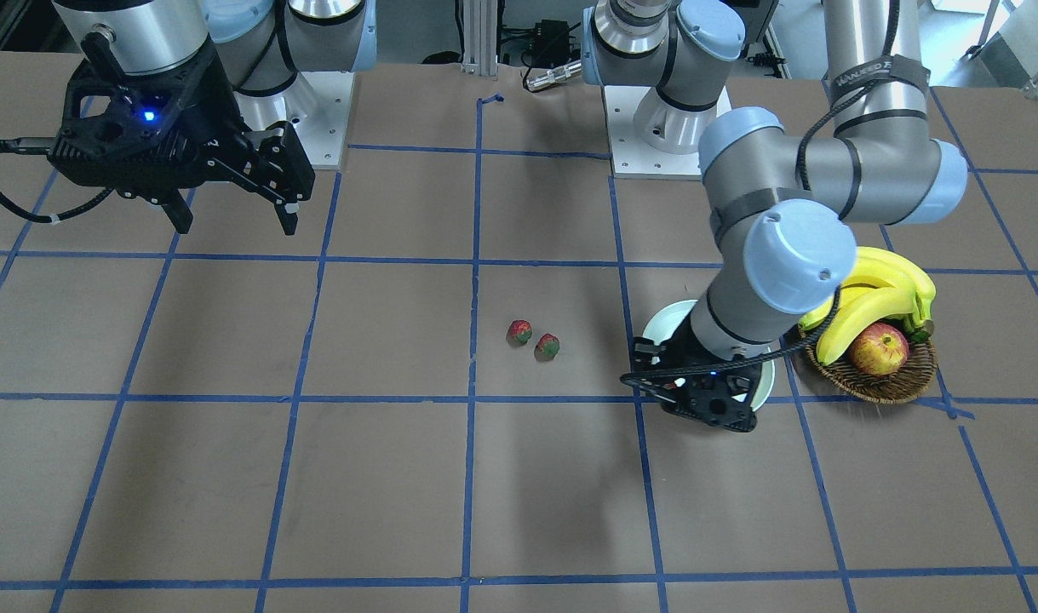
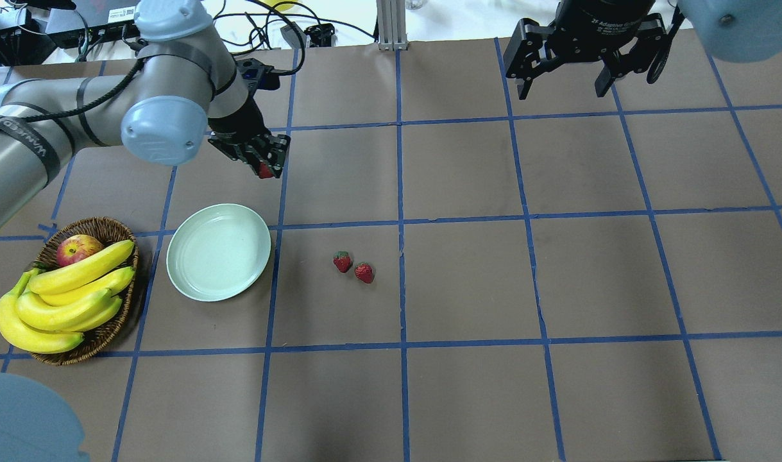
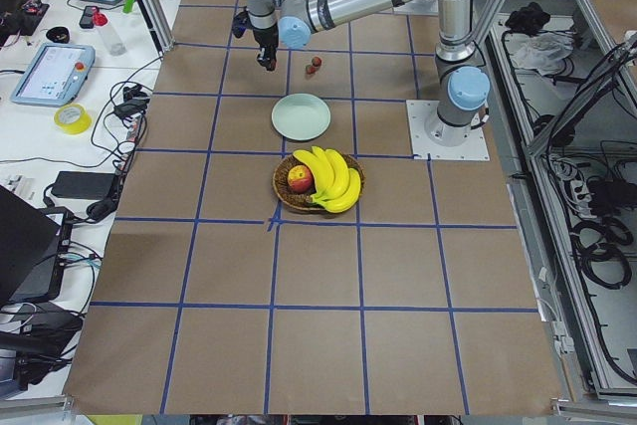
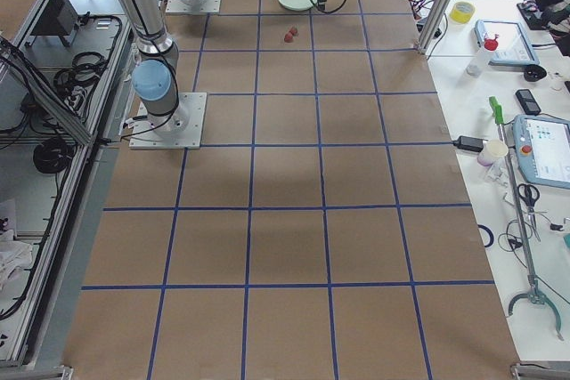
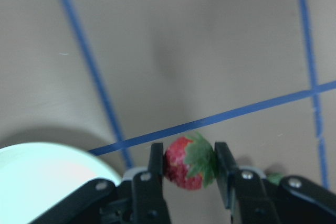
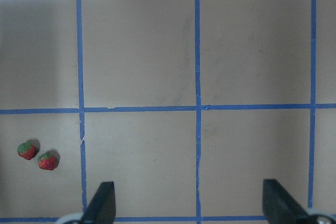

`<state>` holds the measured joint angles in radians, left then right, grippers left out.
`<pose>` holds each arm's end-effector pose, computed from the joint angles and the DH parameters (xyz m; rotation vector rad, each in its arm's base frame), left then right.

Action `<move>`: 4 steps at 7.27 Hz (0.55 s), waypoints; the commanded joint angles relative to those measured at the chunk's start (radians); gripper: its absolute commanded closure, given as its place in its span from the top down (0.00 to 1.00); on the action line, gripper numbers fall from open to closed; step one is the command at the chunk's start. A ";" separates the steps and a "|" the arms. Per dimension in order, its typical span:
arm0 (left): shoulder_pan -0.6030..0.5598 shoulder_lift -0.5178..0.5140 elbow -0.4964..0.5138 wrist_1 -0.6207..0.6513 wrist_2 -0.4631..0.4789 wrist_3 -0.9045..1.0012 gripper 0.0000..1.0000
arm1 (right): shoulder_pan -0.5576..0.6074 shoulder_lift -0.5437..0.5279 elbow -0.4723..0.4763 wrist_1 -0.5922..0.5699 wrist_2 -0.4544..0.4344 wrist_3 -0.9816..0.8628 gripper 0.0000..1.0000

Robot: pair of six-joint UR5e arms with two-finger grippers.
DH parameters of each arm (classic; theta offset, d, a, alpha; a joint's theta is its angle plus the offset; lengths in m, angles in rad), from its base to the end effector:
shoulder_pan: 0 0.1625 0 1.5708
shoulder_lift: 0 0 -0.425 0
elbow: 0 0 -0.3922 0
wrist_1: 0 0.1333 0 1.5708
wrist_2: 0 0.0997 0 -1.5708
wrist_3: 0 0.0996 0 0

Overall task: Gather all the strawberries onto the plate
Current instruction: 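Lift the strawberry over the plate and open the left gripper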

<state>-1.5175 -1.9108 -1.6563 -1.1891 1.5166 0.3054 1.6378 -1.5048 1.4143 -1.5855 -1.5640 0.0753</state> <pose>-0.1068 -0.6008 0.2976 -0.3854 -3.0558 -0.0515 0.1690 -0.5181 0.5334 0.0124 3.1231 -0.1633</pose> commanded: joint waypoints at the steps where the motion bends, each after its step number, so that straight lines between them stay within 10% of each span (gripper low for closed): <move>1: 0.147 0.003 -0.089 0.006 0.005 0.127 0.00 | -0.003 0.000 0.000 0.001 -0.001 0.000 1.00; 4: 0.253 -0.005 -0.187 0.002 0.005 0.247 0.00 | -0.003 0.000 0.000 0.001 -0.002 0.000 1.00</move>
<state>-1.3049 -1.9112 -1.7970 -1.1873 1.5235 0.5113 1.6350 -1.5049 1.4143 -1.5842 -1.5660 0.0752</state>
